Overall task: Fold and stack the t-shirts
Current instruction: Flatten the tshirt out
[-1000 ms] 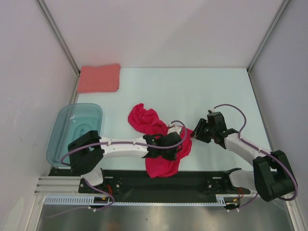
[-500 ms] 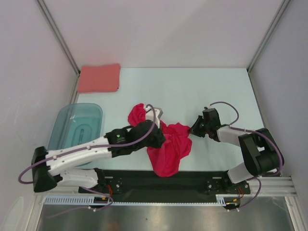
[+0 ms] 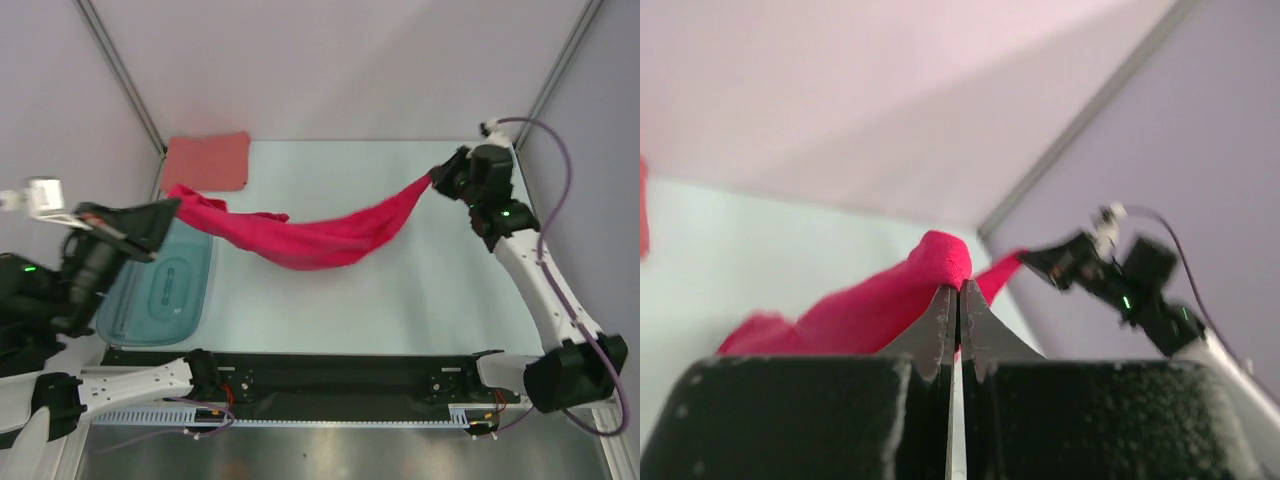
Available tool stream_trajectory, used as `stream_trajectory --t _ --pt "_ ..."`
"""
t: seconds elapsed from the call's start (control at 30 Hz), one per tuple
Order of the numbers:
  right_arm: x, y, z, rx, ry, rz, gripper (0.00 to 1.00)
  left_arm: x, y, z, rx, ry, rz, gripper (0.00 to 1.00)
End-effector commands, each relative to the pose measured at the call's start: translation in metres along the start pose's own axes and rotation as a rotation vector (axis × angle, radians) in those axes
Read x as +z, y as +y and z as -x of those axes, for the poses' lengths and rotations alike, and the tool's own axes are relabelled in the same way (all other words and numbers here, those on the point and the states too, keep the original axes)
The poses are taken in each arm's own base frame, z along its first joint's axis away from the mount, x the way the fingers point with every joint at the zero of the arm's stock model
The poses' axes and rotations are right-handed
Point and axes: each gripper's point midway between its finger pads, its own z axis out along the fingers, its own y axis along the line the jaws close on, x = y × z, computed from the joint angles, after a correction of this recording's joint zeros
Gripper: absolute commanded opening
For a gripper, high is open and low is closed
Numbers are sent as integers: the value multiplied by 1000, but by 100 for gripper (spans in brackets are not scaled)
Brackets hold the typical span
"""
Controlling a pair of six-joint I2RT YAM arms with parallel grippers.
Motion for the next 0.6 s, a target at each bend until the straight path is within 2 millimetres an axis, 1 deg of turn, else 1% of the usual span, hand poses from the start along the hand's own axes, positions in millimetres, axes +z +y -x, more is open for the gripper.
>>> stream_trajectory --t 0.0,0.03,0.07,0.1,0.13,0.17,0.2,0.23,0.27,0.3,0.33,0.37,0.4,0.43,0.47,0.5,0.53,0.57 --pt "-68 10 82 -58 -205 -21 0 -13 15 50 93 -116 81 0" --pt "-97 24 109 -57 -286 19 0 -15 16 61 99 -139 87 0" --pt "-111 30 117 -66 -309 38 0 -23 15 82 83 -180 89 0" --pt "-124 38 124 -71 -334 66 0 -25 19 94 105 -208 120 0" --pt "-139 54 130 -86 -343 137 0 -24 18 101 117 -223 133 0" --pt "-157 66 130 -98 -350 199 0 -32 18 121 87 -277 132 0" --pt "-165 74 129 -103 -345 243 0 -35 21 130 116 -303 152 0" --pt "-176 87 121 -119 -318 323 0 -38 22 139 114 -329 161 0" --pt "-189 95 117 -129 -315 375 0 -42 22 153 84 -377 163 0" --pt "-198 102 112 -145 -300 421 0 -46 26 160 96 -399 182 0" --pt "-209 114 100 -172 -260 504 0 -50 28 166 90 -419 188 0" --pt "-217 118 94 -192 -252 545 0 -56 30 176 61 -452 189 1" --pt "-236 123 92 -219 -273 587 0 -59 31 179 50 -465 191 0" --pt "-245 123 93 -223 -298 588 0 -61 33 181 65 -471 193 0" --pt "-256 119 98 -216 -335 566 0 -65 34 185 50 -485 188 0" --pt "-272 107 114 -184 -435 488 0 -67 35 186 47 -488 187 0" --pt "-280 98 124 -165 -490 438 0 -66 36 184 47 -484 189 0" --pt "-292 92 135 -148 -543 389 0 -64 37 178 45 -470 186 0"
